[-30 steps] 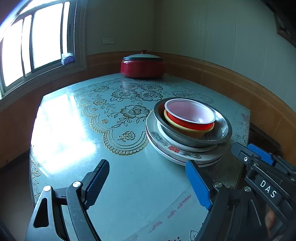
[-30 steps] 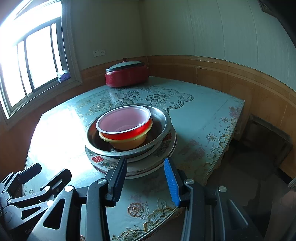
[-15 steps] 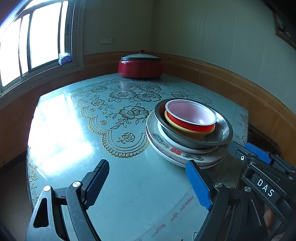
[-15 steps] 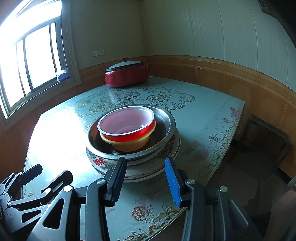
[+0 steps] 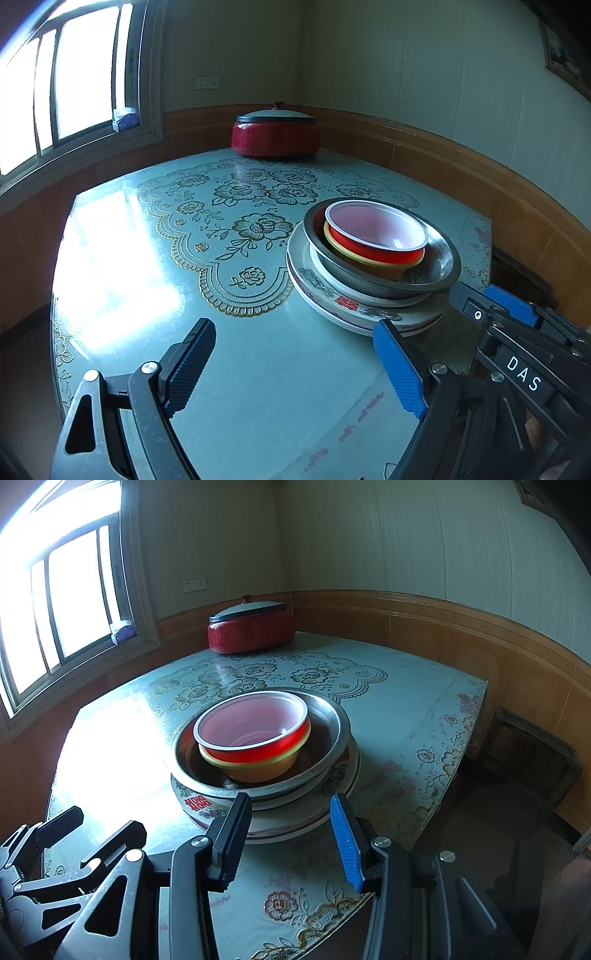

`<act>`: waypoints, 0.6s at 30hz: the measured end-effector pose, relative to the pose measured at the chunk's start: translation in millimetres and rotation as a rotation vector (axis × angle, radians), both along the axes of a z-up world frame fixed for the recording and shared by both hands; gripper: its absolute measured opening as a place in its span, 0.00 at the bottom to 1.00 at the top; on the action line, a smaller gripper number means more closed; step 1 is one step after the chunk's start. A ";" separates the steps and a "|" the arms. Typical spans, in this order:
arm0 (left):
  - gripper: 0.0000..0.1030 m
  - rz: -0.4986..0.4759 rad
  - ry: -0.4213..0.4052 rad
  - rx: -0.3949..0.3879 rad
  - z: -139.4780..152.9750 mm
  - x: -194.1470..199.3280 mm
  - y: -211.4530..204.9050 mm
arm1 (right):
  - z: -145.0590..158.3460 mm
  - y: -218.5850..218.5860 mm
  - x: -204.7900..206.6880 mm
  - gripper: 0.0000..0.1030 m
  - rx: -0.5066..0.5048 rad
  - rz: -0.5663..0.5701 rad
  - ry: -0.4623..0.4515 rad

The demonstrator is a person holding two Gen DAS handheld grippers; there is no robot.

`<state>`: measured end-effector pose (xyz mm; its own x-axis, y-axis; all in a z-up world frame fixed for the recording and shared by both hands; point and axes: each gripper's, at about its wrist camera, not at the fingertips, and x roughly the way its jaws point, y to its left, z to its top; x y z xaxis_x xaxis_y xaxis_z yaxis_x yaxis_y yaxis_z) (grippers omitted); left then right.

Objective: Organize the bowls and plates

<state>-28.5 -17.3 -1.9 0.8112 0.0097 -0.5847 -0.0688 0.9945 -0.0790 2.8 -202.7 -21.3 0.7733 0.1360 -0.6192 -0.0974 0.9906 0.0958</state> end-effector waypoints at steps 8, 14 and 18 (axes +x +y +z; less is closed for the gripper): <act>0.86 0.006 -0.004 0.005 0.6 -0.9 -0.3 | -1.1 -1.1 -0.5 0.43 0.007 0.007 -0.002; 0.86 0.014 0.001 0.006 -0.1 -0.2 0.0 | -2.3 -0.7 2.6 0.43 0.010 0.018 0.002; 0.86 0.018 -0.011 0.000 0.7 0.5 -0.8 | -3.3 -1.3 3.7 0.43 0.008 0.022 0.004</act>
<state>-28.0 -18.1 -1.2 0.8172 0.0243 -0.5758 -0.0859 0.9931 -0.0799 6.5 -204.0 -24.6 0.7674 0.1577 -0.6215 -0.1186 0.9875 0.1041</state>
